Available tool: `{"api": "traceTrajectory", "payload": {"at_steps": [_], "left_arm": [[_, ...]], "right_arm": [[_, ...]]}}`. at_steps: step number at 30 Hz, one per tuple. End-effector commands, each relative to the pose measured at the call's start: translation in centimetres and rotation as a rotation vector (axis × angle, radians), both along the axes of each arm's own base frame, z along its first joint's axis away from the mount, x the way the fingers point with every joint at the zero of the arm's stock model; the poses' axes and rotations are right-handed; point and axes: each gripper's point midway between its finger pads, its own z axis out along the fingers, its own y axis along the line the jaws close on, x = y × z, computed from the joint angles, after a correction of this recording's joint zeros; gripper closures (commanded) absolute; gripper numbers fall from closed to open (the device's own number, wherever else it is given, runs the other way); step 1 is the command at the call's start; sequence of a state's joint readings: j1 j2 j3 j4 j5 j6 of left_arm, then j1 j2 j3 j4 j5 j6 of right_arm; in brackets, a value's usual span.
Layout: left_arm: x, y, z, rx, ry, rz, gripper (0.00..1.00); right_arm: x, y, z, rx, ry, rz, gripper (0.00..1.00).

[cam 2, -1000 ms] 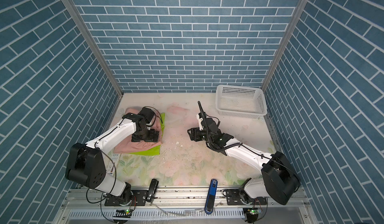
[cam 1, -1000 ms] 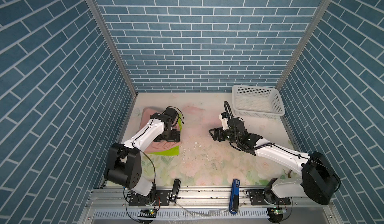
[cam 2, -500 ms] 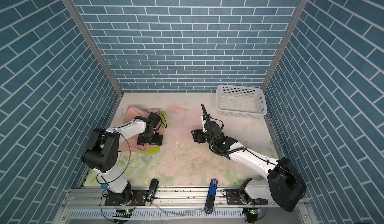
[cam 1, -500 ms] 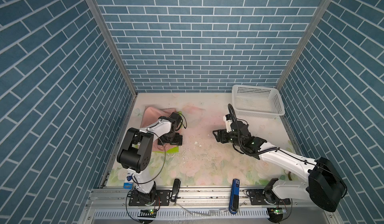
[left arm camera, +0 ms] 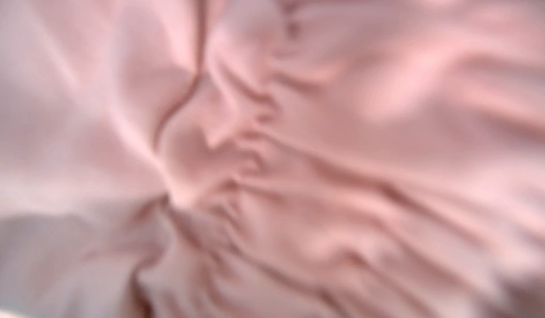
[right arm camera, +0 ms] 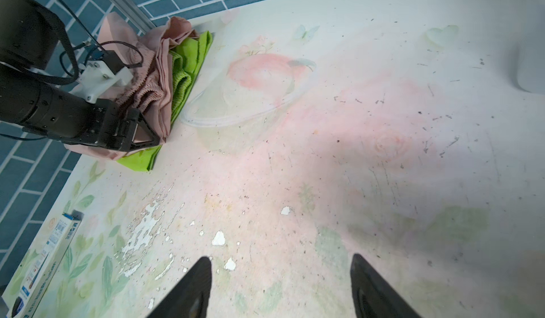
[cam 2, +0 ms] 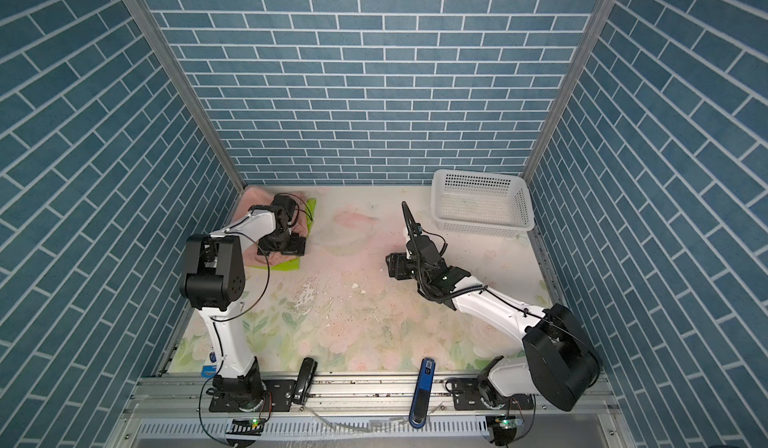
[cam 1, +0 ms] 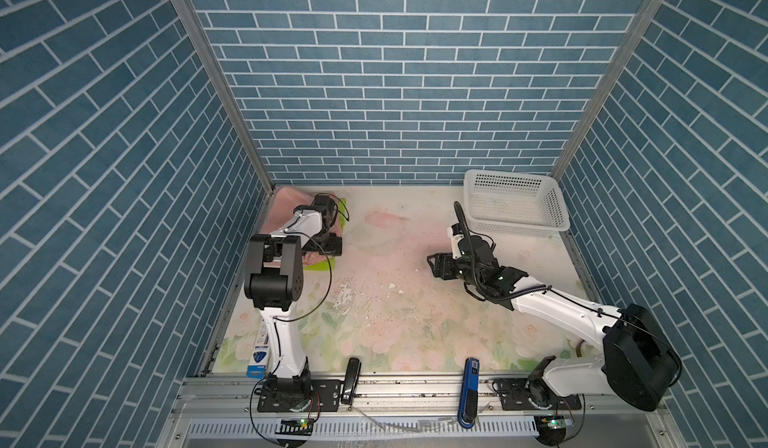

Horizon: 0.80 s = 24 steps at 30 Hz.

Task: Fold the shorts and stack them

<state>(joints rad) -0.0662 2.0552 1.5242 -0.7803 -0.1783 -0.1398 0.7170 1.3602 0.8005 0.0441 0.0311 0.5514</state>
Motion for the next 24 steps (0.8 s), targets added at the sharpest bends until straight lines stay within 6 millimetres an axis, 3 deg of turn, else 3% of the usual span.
{"api": "traceTrajectory", "payload": {"at_steps": [1, 5, 7, 10, 12, 16, 20, 24], "left_arm": [[1.7, 0.3, 0.2, 0.048, -0.005, -0.052, 0.0], [2.8, 1.4, 1.8, 0.116, -0.046, -0.058, 0.0], [2.8, 1.5, 3.9, 0.124, -0.106, -0.052, 0.0], [2.3, 1.7, 8.6, 0.134, -0.261, -0.029, 0.0], [1.3, 1.8, 12.2, 0.15, -0.385, -0.011, 0.0], [-2.1, 2.6, 16.9, 0.186, -0.633, 0.043, 0.0], [-6.0, 3.2, 18.4, 0.162, -0.842, 0.091, 0.0], [-8.8, 4.6, 16.4, 0.218, -0.948, 0.146, 0.0]], "right_arm": [[1.1, 0.0, 1.3, 0.007, -0.026, -0.004, 0.26], [1.8, -1.3, 2.0, -0.031, -0.056, -0.02, 0.23], [2.2, -2.6, 2.6, -0.064, -0.084, -0.039, 0.2], [2.8, -5.4, 4.1, -0.133, -0.134, -0.088, 0.17], [3.5, -8.8, 5.1, -0.192, -0.171, -0.178, 0.15], [4.2, -16.1, 5.5, -0.308, -0.21, -0.374, 0.02], [3.7, -24.0, 3.0, -0.458, -0.106, -0.579, 0.02], [2.6, -28.8, 0.6, -0.549, -0.104, -0.707, 0.02]]}}
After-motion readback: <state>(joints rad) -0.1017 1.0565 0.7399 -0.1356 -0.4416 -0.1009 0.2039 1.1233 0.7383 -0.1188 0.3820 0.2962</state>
